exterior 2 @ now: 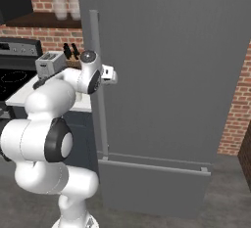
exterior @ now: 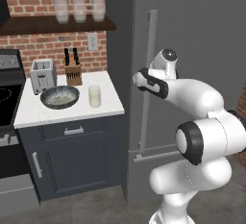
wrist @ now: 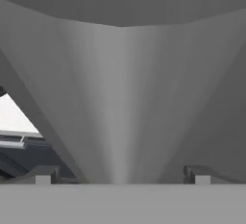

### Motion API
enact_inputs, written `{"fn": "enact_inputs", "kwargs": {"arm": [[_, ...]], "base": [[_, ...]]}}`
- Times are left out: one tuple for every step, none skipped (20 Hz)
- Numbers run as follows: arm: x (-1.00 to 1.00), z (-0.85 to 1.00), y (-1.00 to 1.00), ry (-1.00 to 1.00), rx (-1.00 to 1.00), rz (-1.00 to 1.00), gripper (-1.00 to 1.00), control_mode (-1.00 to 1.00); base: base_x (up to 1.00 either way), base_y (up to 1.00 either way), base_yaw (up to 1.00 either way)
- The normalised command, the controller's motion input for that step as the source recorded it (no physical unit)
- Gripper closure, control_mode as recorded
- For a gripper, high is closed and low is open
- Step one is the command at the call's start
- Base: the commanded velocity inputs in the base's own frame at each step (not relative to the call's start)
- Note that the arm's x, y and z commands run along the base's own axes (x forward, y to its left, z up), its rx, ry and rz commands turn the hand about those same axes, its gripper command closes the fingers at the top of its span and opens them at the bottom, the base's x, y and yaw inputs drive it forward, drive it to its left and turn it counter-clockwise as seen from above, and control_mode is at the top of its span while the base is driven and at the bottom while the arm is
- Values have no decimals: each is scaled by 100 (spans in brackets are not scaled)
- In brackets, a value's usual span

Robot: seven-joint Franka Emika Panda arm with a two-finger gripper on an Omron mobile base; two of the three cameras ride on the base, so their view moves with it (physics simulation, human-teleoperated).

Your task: Grab a lemon wedge from the fridge and one ice cube from the ice bowl, and put them in the glass of lemonade.

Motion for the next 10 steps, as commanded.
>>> {"fn": "enact_inputs", "kwargs": {"arm": [[55,0,10,0,0,-12,-100,-100],[56,0,7,0,0,-11,-100,-100],[60,0,4,0,0,-9,-100,-100],[57,0,0,0,0,-8,-100,-100],[54,0,0,-1,0,-8,-100,-100],[44,0,0,0,0,-6,-100,-100],[36,0,0,0,0,-4,-100,-100],[32,0,1,0,0,0,-100,-100],[32,0,0,0,0,0,-100,-100],[33,0,0,0,0,0,-100,-100]], "base": [[0,0,0],[0,0,0],[0,0,0],[0,0,0],[0,0,0],[0,0,0],[0,0,0],[0,0,0],[0,0,0],[0,0,0]]}}
